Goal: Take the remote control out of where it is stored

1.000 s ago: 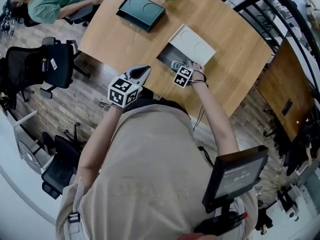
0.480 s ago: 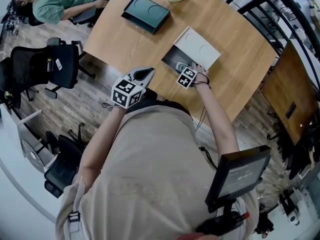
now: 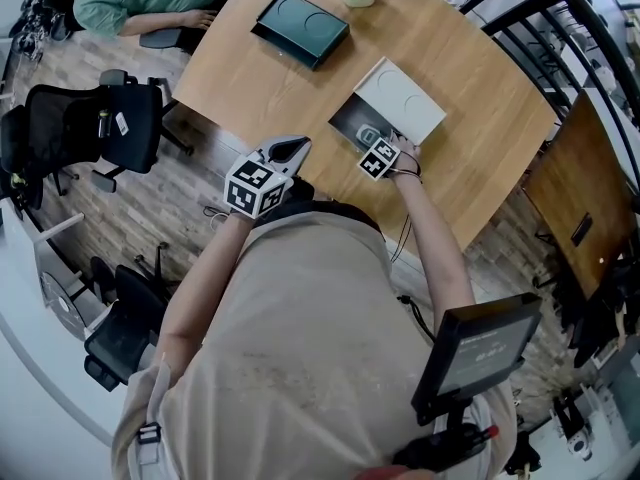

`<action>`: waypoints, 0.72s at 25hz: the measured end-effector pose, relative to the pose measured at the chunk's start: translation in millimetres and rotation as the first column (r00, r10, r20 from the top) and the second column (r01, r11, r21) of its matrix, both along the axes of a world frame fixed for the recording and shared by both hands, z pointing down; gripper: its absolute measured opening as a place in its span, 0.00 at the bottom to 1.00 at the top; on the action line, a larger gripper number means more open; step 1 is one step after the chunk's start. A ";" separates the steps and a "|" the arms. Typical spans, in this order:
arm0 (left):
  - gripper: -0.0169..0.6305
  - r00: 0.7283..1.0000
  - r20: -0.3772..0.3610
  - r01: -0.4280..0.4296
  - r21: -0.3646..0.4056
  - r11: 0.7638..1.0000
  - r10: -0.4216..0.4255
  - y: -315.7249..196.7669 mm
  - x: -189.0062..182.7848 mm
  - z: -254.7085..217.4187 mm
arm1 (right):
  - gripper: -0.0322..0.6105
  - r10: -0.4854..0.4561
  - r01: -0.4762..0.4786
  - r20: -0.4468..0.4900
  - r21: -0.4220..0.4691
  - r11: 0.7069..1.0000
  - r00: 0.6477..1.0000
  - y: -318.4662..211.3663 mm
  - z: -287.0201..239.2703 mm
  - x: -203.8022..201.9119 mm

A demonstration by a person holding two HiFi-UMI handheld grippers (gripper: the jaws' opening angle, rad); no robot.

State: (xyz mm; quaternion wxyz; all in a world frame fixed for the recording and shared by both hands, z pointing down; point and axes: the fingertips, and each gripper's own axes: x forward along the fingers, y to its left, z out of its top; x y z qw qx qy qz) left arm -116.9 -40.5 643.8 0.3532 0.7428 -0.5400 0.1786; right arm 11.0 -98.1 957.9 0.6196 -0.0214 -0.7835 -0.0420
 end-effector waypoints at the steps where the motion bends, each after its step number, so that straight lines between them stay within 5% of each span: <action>1: 0.03 1.000 0.000 0.003 0.002 1.000 -0.003 0.8 -0.8 -1.0 | 0.46 0.005 -0.005 0.006 -0.004 1.000 1.000 0.3 -0.4 0.1; 10: 0.03 0.999 -0.035 -0.028 0.017 0.999 0.029 1.9 -22.4 -0.2 | 0.46 0.152 -0.154 0.060 0.035 0.987 0.987 -12.6 -20.6 -2.5; 18: 0.03 0.985 -0.061 -0.158 0.074 0.985 0.163 -28.2 -42.3 -17.7 | 0.46 0.362 -0.369 0.107 0.056 0.928 0.926 -25.4 -61.7 -0.8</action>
